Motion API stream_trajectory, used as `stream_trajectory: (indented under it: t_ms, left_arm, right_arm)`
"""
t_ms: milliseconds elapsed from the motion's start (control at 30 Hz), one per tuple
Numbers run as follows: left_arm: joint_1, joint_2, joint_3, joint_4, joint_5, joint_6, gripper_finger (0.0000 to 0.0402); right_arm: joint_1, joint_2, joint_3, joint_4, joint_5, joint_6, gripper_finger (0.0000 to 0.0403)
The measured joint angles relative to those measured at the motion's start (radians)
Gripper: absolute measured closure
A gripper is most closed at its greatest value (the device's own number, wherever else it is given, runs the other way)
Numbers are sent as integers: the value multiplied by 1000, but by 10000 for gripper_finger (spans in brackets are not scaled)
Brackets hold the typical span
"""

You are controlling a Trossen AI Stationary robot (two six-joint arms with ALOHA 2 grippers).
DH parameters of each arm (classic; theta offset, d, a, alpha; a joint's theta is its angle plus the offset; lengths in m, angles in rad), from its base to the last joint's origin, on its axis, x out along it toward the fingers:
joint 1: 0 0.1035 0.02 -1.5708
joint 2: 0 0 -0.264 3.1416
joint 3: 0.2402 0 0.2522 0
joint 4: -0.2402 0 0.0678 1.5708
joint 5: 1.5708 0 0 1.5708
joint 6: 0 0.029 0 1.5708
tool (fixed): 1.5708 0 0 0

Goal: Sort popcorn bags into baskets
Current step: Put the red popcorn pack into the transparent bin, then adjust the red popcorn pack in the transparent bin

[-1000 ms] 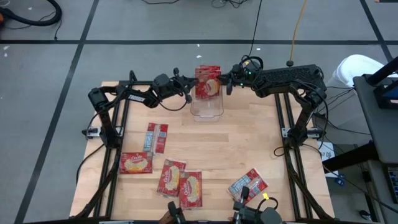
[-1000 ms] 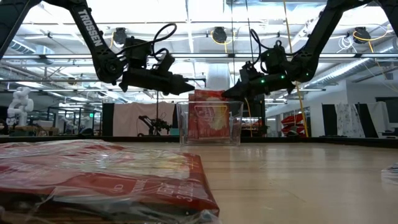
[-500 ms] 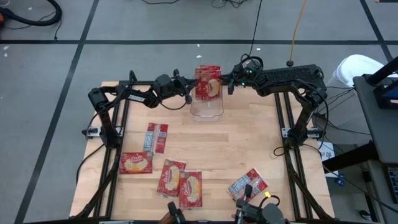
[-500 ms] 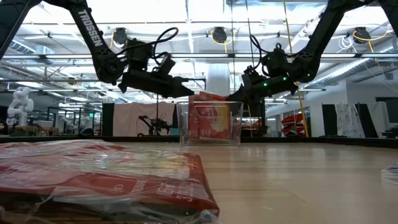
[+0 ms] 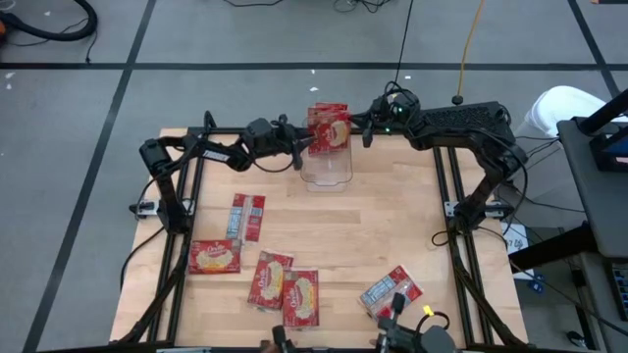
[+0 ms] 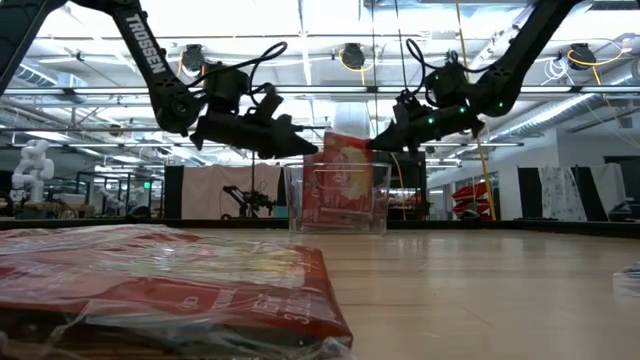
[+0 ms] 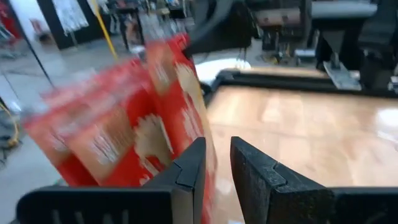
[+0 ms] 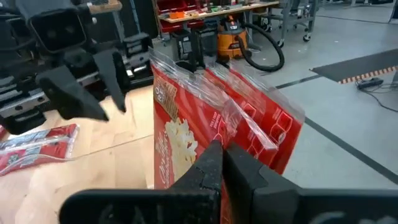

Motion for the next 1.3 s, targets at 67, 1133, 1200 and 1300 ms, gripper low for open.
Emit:
stream_trajectory:
  t_ms: [67,1133,1200,1300]
  left_arm:
    - [-8,1,0,-33,5,14,321]
    - [-16,1,0,-165,-21,-32,321]
    - [-16,1,0,-167,-21,-42,321]
    - [-16,1,0,-167,-21,-45,321]
  right_arm:
    - [3,-12,0,-37,33,-23,403]
    - [141,-105,15,-218,287,63,276]
    - [140,-105,24,-240,288,53,250]
    - [134,-105,25,-246,290,25,210]
